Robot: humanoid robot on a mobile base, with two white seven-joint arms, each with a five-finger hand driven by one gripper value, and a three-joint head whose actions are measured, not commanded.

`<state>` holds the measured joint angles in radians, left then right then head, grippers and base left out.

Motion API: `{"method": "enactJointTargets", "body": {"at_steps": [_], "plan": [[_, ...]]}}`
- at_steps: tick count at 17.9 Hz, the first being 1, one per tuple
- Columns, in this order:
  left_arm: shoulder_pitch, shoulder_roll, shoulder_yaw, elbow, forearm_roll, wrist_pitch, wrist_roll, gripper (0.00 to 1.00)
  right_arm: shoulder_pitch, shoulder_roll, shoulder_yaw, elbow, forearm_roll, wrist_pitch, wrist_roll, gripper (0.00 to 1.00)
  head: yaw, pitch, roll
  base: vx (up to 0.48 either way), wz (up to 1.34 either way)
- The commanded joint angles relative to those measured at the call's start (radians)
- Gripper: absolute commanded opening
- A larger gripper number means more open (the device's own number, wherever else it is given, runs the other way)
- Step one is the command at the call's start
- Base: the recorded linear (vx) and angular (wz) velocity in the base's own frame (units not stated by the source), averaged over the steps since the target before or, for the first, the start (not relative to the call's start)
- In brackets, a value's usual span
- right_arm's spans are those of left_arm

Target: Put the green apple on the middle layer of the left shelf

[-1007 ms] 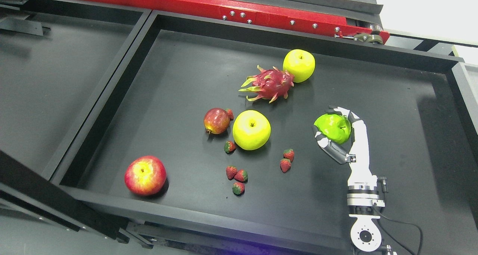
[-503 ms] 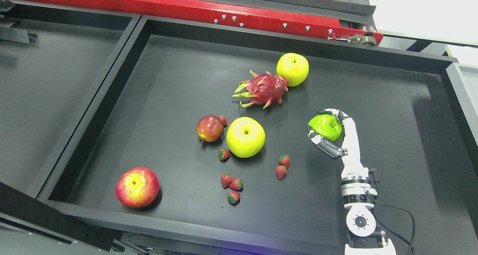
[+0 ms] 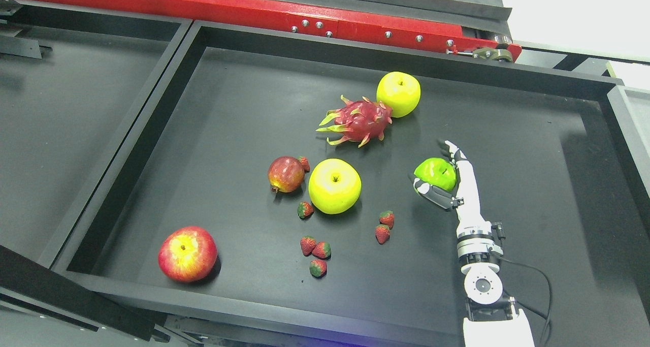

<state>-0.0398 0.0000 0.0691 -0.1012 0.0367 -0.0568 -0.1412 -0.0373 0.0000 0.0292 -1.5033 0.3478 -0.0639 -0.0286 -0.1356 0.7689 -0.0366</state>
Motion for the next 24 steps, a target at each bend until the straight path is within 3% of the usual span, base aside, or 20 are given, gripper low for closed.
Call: {"method": "enactJointTargets", "body": {"at_steps": [1,7,13,24], "plan": [[0.0,0.017,0.0,0.0,0.0,-0.001,0.0,1.0,-0.015,-0.017,0.006,0.08,-0.042,0.004,-0.001,1.0,0.0,0.0,0.0,0.0,0.0],[0.0,0.017,0.0,0.0,0.0,-0.001,0.0,1.0,0.04,-0.017,0.009,0.019,-0.17,-0.063,-0.002,1.0,0.0,0.0,0.0,0.0,0.0],[0.0,0.017,0.0,0.0,0.0,-0.001,0.0,1.0,0.209,-0.017,0.057,-0.215,-0.28,-0.096,-0.004,1.0,0.0,0.0,0.0,0.0,0.0],[0.0,0.017,0.0,0.0,-0.001,0.0,0.0,1.0,0.208,-0.017,0.063,-0.218,-0.294,-0.094,-0.005,1.0,0.0,0.0,0.0,0.0,0.0]]}}
